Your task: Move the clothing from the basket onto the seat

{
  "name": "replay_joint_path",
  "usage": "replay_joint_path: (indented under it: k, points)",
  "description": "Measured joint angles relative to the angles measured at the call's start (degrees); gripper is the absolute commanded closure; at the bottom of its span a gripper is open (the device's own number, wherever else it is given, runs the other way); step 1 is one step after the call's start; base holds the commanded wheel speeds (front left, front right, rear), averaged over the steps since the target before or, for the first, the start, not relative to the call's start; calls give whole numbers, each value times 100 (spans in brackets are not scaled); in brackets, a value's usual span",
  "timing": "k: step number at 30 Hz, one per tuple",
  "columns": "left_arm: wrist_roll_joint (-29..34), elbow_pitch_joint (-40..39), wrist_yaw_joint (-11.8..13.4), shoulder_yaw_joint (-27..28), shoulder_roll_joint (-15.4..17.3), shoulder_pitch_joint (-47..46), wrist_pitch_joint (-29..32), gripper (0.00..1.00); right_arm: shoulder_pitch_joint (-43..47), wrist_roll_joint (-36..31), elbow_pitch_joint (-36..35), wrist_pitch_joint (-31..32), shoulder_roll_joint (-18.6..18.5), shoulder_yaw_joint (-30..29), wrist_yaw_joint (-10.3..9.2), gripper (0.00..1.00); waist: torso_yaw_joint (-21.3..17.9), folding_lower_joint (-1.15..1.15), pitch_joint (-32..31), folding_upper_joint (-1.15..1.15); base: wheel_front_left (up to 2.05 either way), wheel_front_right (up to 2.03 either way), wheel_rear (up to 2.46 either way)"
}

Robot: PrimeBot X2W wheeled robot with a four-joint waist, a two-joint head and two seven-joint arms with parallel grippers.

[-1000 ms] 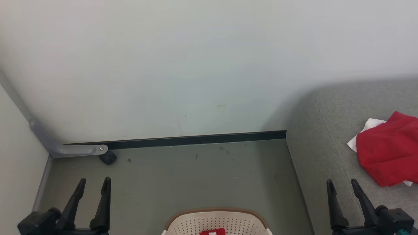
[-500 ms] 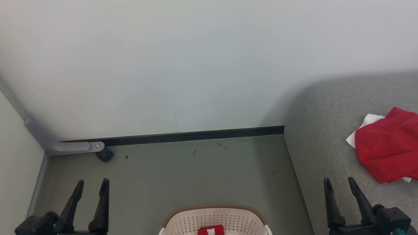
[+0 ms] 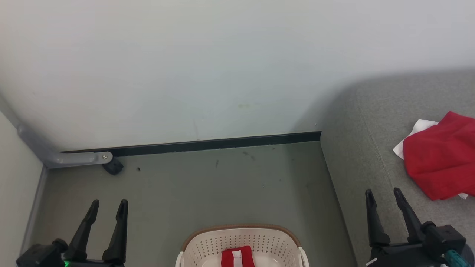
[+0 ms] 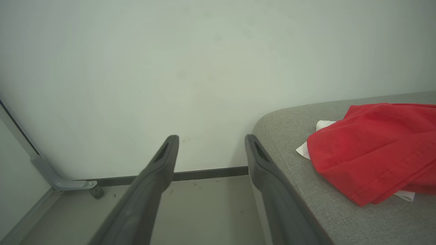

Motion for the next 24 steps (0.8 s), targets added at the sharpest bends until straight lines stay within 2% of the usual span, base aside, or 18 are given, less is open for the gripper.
replay_joint_path:
  k: [9, 15, 24]
  points:
    - [37, 89, -328, -64, 75, -221, 0, 0, -296, -146, -149, -1, 127, 113, 43, 0, -122, 1, 450, 0, 0, 0, 0]
    - [43, 255, -457, -149, 147, -419, 0, 0, -447, -199, -219, -1, 177, 104, 35, 0, -209, 1, 741, 0, 0, 0, 0]
    - [291, 467, -665, -625, 186, -866, 85, 0, -667, -312, -410, -25, 311, 47, -35, 0, -412, 1, 1230, 1, 0, 0, 0]
